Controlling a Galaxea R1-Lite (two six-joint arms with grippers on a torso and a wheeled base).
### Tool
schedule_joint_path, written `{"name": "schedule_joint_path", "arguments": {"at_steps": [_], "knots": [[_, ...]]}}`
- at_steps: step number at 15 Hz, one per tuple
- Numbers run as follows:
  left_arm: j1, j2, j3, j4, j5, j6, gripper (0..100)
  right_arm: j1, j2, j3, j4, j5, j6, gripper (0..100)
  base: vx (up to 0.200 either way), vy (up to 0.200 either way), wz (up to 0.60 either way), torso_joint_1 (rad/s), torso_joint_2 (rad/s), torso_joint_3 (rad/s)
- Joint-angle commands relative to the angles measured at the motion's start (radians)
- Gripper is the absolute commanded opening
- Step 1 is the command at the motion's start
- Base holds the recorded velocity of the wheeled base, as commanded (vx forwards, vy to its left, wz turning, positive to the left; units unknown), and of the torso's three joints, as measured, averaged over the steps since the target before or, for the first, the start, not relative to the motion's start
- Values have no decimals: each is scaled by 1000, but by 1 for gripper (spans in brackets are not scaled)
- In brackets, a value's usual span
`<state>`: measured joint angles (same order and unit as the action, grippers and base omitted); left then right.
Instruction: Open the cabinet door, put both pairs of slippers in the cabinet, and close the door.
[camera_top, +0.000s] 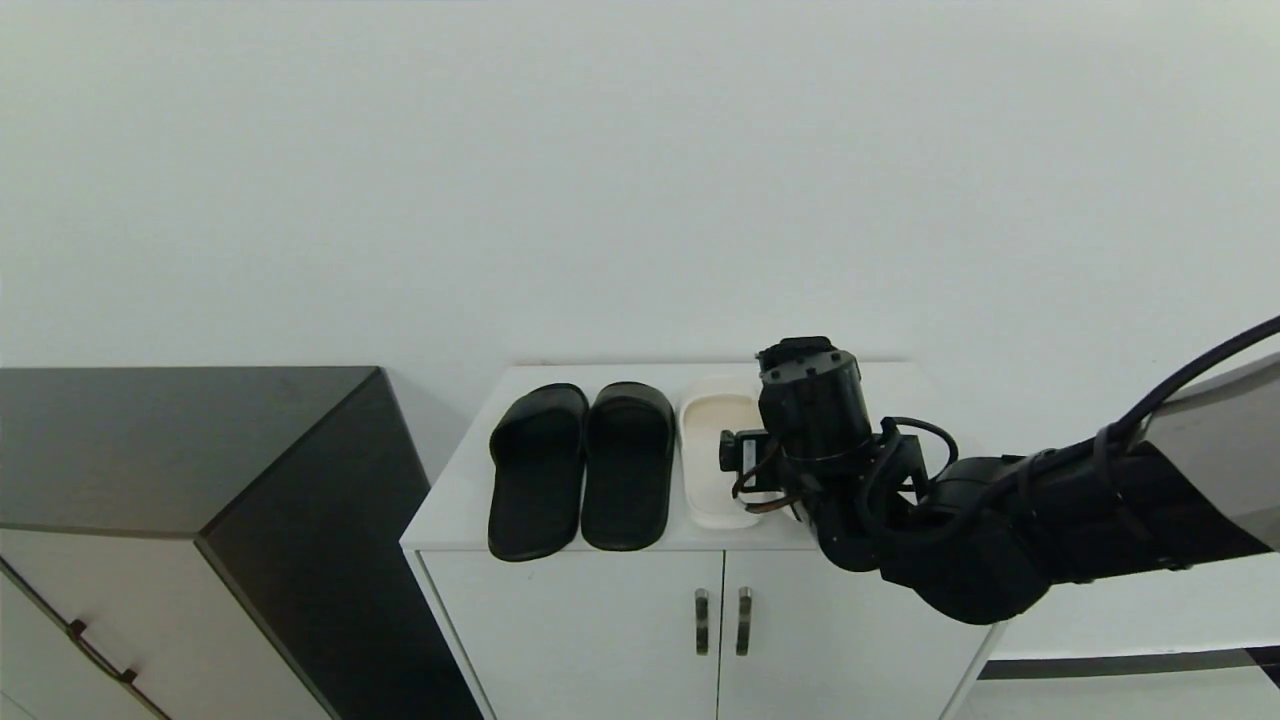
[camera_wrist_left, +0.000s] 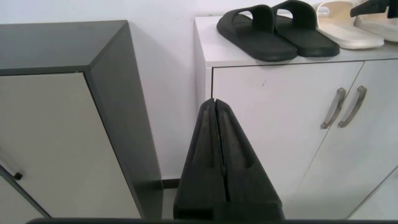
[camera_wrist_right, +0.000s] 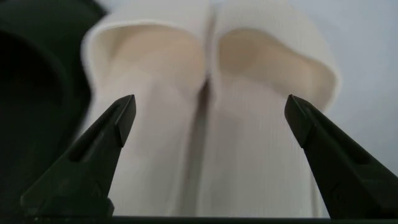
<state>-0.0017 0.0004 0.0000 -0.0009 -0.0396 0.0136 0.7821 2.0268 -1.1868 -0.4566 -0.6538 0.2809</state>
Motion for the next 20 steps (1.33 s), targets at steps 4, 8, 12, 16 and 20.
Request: {"name": "schedule_joint_path", "arguments": {"at_steps": [4,8,12,16,20], "knots": [[0,1,0,-1,0,0,0,-43,61,-70,4,8,32,100,0,0,0,0,0,0],[0,1,0,-1,0,0,0,-57,93,-108,4,10,32,100,0,0,0,0,0,0],[0,1,0,-1,0,-1,0,-90,179,-218,9,25,23,100,0,0,0,0,0,0],[0,1,0,-1,0,-1,0,-103,224,-263,6,25,9,0,0,0,0,0,0,0],[0,1,0,-1,0,-1,0,-101,219,-280,1,16,-45,0,0,0,0,0,0,0]]}}
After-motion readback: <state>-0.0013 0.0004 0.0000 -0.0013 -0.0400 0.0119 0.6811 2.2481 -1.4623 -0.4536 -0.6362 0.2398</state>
